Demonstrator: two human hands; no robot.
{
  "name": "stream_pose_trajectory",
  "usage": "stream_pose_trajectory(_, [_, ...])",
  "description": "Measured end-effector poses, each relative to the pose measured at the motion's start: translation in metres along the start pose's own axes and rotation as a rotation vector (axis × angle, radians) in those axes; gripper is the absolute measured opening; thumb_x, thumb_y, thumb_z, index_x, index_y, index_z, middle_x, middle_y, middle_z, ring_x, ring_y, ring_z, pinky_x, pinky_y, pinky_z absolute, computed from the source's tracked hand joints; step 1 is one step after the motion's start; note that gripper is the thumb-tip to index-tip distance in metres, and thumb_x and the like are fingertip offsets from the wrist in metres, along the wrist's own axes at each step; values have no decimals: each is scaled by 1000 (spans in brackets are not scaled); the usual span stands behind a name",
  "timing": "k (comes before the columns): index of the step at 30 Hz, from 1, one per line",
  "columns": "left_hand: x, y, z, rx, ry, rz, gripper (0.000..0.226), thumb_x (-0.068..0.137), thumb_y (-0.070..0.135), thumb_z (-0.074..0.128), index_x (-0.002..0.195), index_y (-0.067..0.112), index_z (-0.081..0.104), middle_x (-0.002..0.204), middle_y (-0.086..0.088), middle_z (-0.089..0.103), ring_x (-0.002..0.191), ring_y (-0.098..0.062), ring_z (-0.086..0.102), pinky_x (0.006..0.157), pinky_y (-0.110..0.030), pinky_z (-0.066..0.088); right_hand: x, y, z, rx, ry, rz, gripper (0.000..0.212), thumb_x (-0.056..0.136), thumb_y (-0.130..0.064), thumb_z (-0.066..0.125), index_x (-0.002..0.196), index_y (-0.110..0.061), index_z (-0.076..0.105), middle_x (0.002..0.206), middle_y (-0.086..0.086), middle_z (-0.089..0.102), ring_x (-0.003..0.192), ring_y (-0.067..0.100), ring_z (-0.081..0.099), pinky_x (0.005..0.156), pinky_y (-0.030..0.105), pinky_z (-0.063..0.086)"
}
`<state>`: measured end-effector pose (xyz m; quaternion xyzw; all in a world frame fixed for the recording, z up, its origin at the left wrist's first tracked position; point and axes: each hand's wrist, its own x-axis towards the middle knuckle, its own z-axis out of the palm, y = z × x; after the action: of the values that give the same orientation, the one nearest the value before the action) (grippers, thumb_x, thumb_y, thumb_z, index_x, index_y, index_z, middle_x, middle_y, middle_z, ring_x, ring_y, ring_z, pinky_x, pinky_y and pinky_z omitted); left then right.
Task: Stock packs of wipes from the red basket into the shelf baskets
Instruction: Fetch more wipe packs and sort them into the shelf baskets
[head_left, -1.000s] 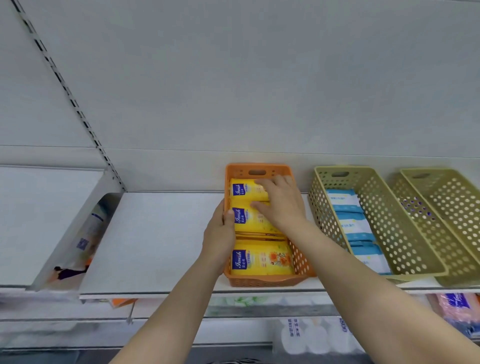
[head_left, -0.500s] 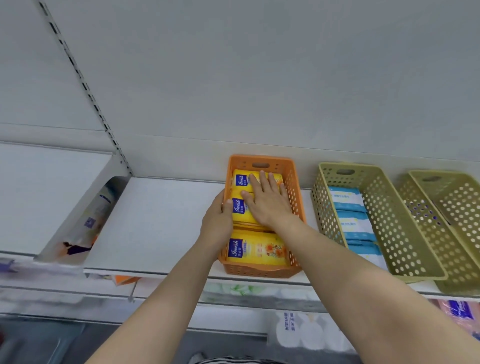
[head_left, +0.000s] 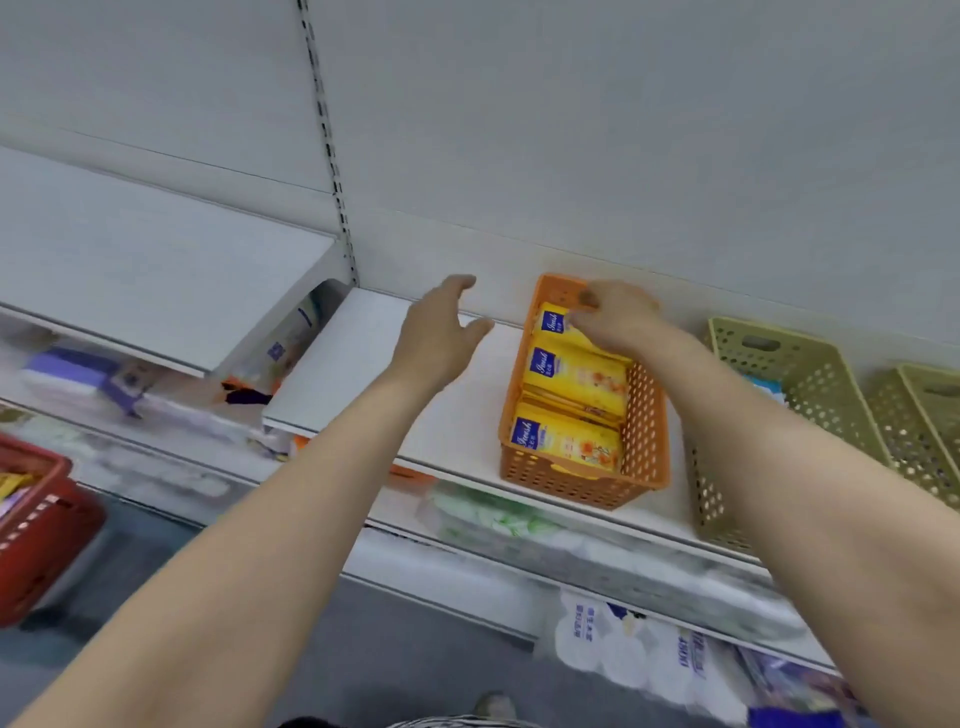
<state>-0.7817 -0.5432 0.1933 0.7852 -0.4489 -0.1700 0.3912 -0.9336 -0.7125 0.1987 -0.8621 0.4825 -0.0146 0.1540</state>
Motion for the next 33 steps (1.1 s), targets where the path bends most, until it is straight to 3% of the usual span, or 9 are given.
stream_pose_trajectory(6, [-38,-46,-119,138,225,211,54,93,20,66,144,18,48,145,-2,52,134,-20,46,111,-29,33,-62,-94,-43,10,324,-278,50,95,-34,58,143,-20,49,147,1,51,138,24,41,111,33,31])
stream_pose_trajectory(11, [-110,-136,-216,257,284,202,53,95,26,63,144,16,47,145,-4,51,135,-21,44,109,-31,33,-141,-207,6,117,486,-441,48,95,-29,60,141,-19,51,144,2,52,135,23,41,107,31,32])
stream_pose_trajectory(16, [-190,-242,-300,336,301,90,52,93,33,63,142,19,50,143,-3,53,132,-22,47,107,-38,40,-194,-319,108,207,363,-537,52,94,-36,57,143,-21,49,146,2,50,136,19,39,107,25,29])
stream_pose_trajectory(22, [-243,-332,-368,363,300,-56,42,93,31,65,133,21,60,139,-1,58,131,-22,50,108,-32,36,-204,-439,192,195,113,-707,54,93,-30,65,143,-18,50,148,6,47,137,21,40,112,32,31])
stream_pose_trajectory(28, [-224,-408,-425,327,348,-148,42,93,28,66,133,19,60,136,0,59,129,-20,51,107,-35,39,-162,-551,237,210,27,-813,51,93,-30,64,141,-17,53,147,6,49,139,22,42,111,37,38])
stream_pose_trajectory(31, [-195,-457,-456,357,338,-191,42,93,29,65,133,17,60,136,-1,60,130,-20,52,109,-38,40,-126,-607,263,212,1,-804,51,94,-31,62,142,-20,51,148,3,47,138,19,40,108,25,30])
stream_pose_trajectory(33, [-174,-492,-478,378,321,-232,42,94,30,64,134,18,59,137,-1,59,131,-20,51,108,-38,40,-98,-643,286,217,-37,-792,51,93,-32,62,142,-18,52,148,4,48,136,22,42,108,27,31])
